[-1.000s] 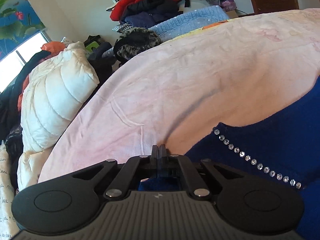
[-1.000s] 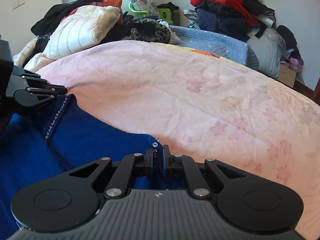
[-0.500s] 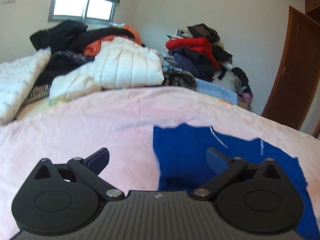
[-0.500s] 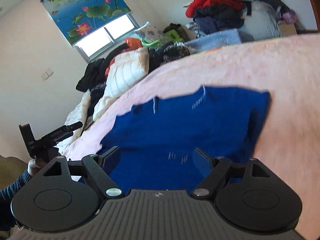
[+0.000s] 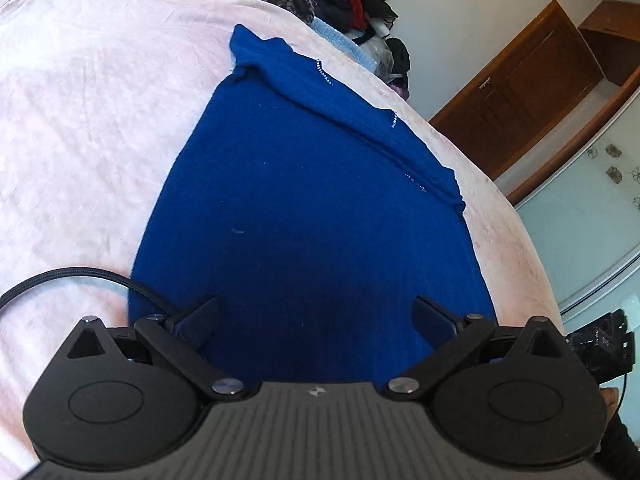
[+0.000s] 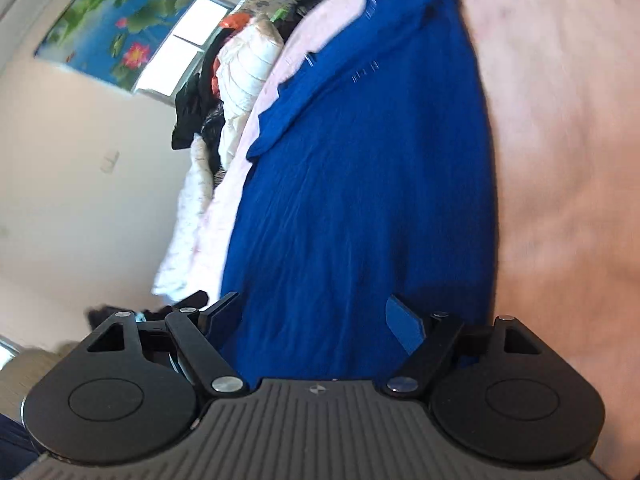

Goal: Fold small clothes
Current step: 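Move both open grippers along the folded sweater's length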

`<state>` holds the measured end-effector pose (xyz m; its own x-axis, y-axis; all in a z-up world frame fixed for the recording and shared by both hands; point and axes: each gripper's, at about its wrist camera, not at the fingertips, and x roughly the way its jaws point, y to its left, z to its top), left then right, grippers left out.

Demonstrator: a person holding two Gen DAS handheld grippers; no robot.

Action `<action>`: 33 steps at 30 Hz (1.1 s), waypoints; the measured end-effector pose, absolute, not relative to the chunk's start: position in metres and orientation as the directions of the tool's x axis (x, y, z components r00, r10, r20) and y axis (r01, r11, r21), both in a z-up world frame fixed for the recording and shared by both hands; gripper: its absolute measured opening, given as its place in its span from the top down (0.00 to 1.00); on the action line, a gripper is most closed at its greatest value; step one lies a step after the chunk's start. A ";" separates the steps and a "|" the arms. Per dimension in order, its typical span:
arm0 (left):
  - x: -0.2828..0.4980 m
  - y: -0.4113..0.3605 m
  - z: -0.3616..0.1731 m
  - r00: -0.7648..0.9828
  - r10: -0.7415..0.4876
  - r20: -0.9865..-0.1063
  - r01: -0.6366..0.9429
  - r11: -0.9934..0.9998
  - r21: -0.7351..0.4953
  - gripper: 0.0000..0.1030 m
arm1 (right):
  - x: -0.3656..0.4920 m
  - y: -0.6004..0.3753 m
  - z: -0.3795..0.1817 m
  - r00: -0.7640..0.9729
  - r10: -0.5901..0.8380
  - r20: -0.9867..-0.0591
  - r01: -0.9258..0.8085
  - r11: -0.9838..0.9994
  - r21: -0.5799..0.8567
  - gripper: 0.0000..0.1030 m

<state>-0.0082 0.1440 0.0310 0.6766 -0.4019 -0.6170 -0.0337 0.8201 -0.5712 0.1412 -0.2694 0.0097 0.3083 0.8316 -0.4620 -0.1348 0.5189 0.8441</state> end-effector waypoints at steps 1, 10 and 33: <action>-0.015 0.150 0.031 0.681 -0.406 -0.609 -0.045 0.807 -0.589 0.00 | 0.136 -0.272 0.005 0.296 0.838 -0.458 -0.106 0.506 0.856 0.20; -0.049 0.203 0.028 0.666 -0.429 -0.610 -0.134 0.736 -0.664 0.00 | 0.099 -0.296 0.003 0.360 0.815 -0.454 -0.037 0.498 0.866 0.22; -0.036 0.195 0.012 0.529 -0.680 -0.508 -0.058 0.568 -0.821 0.00 | 0.078 -0.317 -0.004 0.379 0.795 -0.473 0.046 0.494 0.868 0.18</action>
<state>-0.0358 0.1950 0.0116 0.5290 -0.6801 -0.5076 -0.0584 0.5676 -0.8213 0.0783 -0.3166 -0.0039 0.3789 0.7954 -0.4730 0.0455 0.4945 0.8680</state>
